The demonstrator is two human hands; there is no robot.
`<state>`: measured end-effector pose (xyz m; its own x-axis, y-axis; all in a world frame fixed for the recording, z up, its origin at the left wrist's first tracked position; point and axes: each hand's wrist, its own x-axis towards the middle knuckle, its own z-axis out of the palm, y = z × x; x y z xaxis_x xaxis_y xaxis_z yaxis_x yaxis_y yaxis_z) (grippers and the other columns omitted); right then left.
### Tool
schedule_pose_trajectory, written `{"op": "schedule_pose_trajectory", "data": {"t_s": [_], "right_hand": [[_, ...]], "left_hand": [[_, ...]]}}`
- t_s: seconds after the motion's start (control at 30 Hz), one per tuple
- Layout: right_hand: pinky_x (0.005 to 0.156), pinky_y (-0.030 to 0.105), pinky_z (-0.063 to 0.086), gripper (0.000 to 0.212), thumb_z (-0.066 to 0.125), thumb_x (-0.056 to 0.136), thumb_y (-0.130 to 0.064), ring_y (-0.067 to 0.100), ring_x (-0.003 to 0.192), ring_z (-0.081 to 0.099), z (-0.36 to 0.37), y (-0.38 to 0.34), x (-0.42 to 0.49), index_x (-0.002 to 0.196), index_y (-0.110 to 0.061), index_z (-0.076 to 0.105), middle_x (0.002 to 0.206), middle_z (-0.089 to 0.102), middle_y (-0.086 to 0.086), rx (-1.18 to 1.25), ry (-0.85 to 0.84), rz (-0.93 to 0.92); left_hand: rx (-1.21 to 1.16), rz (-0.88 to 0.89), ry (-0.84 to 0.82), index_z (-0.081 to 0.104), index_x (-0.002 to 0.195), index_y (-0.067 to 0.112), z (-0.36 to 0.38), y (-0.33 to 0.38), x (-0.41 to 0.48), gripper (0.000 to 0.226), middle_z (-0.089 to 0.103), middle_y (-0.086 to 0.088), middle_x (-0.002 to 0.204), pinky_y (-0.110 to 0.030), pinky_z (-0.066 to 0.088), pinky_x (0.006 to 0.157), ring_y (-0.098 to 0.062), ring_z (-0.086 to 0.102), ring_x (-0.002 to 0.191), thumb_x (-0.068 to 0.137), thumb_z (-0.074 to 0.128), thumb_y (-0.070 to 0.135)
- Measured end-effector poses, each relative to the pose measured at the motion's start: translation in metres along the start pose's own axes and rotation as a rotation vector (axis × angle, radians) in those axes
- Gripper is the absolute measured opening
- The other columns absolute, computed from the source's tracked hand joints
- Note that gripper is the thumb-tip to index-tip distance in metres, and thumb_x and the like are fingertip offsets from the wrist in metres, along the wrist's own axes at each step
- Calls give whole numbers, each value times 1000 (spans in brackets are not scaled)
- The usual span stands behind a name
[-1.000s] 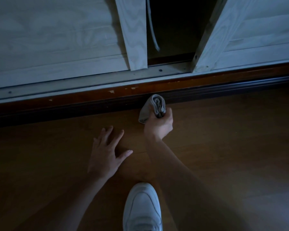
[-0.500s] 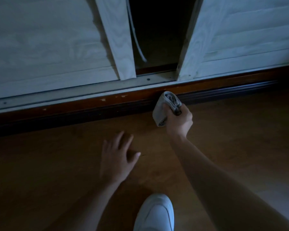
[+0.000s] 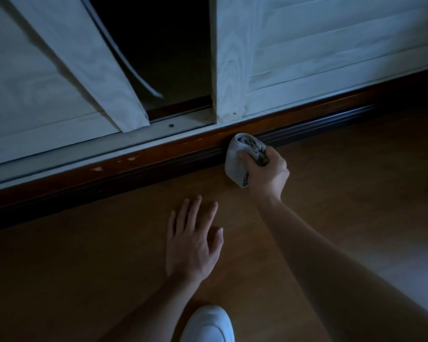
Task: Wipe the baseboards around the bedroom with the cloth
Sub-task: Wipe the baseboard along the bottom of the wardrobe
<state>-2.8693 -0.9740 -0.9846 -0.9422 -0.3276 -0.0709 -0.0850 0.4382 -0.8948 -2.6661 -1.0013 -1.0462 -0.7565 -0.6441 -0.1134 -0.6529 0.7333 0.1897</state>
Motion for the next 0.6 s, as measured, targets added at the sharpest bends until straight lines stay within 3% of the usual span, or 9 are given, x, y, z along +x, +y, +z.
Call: {"op": "schedule_pose_trajectory", "data": {"t_s": [0.2, 0.43, 0.6], "right_hand": [[62, 2, 42, 18, 76, 87, -35, -5, 79, 59, -10, 8, 11, 94, -21, 68, 83, 62, -18, 21, 53, 32], [63, 0, 40, 24, 77, 87, -35, -6, 78, 58, 7, 4, -1, 100, -16, 71, 89, 67, -12, -8, -87, -43], [60, 4, 45, 24, 79, 85, -37, 5, 86, 65, -16, 11, 21, 99, -19, 71, 94, 71, -8, 4, -10, 30]], "left_hand": [[2, -4, 34, 36, 153, 41, 4, 0, 1, 56, 32, -2, 163, -51, 20, 122, -26, 24, 152, 99, 34, 55], [6, -11, 44, 38, 152, 40, 4, -1, 1, 56, 33, -1, 163, -48, 15, 123, -25, 24, 152, 98, 36, 53], [-6, -3, 64, 42, 151, 39, 4, -2, 1, 57, 35, -2, 162, -49, 17, 122, -26, 26, 151, 96, 36, 55]]}}
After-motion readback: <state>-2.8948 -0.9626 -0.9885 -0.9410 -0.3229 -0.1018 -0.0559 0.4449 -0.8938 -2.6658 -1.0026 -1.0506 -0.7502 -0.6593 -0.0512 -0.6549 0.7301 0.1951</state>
